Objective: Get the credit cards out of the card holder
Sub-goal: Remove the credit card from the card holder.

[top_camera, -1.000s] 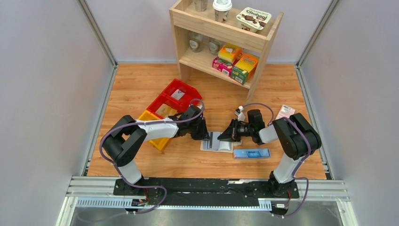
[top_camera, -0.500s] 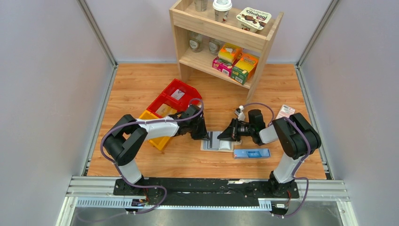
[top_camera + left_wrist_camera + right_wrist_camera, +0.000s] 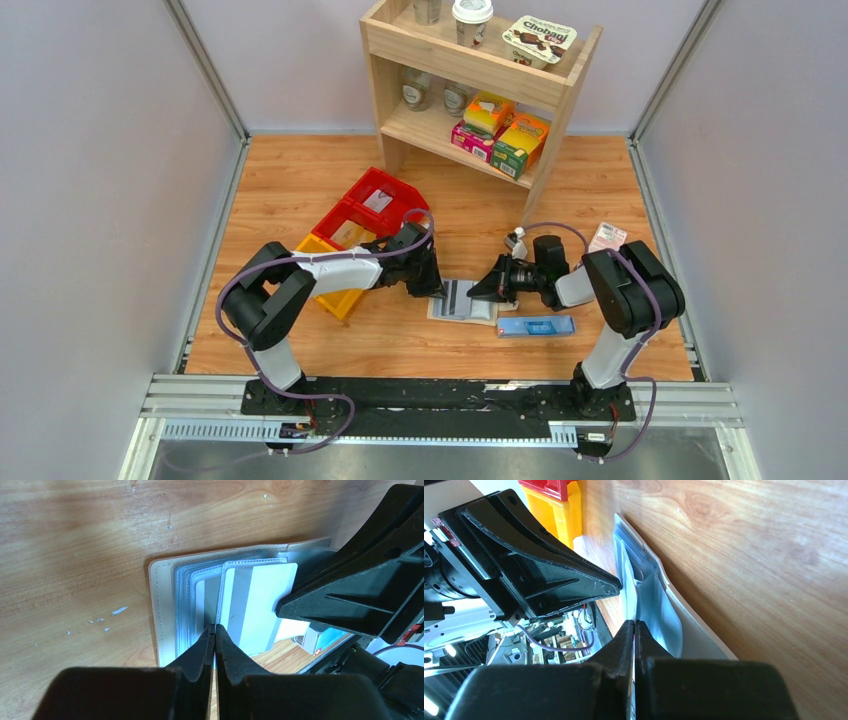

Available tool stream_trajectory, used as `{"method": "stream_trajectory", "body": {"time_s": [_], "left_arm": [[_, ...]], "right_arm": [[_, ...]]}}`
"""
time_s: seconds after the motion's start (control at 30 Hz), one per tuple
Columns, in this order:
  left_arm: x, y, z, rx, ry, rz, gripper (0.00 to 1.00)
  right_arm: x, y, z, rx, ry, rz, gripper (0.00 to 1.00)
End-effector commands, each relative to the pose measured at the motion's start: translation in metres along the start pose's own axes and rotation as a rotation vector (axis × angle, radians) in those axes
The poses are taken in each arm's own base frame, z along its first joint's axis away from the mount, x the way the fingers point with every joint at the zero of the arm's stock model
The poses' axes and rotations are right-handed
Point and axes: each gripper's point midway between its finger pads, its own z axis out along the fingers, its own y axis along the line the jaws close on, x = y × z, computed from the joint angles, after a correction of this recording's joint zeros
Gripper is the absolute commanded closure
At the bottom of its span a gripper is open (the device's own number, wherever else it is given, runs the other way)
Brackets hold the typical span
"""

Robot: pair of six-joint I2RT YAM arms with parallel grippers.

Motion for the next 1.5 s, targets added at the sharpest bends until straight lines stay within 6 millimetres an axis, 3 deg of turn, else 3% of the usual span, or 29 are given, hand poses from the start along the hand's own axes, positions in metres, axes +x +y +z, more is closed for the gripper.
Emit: {"method": "stream_trajectory", "body": {"time_s": [0.0, 0.13, 0.43, 0.57, 0.67, 1.0, 1.1, 1.37, 1.47], "left_arm": [[0.009, 0.024, 0.005, -0.096, 0.036, -0.007, 0.91], [0.0, 0.012, -0.001, -0.043, 0.002, 0.026, 0.89], [-0.023, -0.044, -0.016, 0.168, -0.075, 0.084, 0.73], [-0.021, -0.039, -0.007, 0.143, -0.049, 0.079, 0.73], [-0.014, -0.024, 0.002, 0.089, -0.019, 0.048, 0.74], [-0.003, 0.009, 0.01, -0.049, 0.015, -0.012, 0.83], [-0.001, 0.014, 0.011, -0.062, 0.022, -0.027, 0.84], [0.001, 0.019, 0.011, -0.078, 0.03, -0.043, 0.86], [0.002, 0.02, 0.011, -0.081, 0.039, -0.041, 0.87]], "right_arm": [[-0.007, 0.009, -0.004, -0.025, -0.023, -0.055, 0.99], [-0.008, 0.007, -0.003, -0.012, -0.016, -0.05, 0.99], [-0.009, 0.006, 0.003, -0.011, 0.0, -0.048, 0.99], [-0.011, 0.007, 0.004, -0.012, 0.001, -0.053, 0.99], [-0.01, 0.007, 0.005, -0.011, 0.003, -0.055, 0.98], [-0.006, 0.012, 0.002, -0.039, 0.002, -0.068, 0.81], [-0.005, 0.013, 0.001, -0.044, 0.002, -0.076, 0.82], [-0.005, 0.006, -0.006, -0.024, -0.023, -0.054, 0.97], [-0.008, 0.005, -0.009, -0.022, -0.037, -0.044, 0.98]]}}
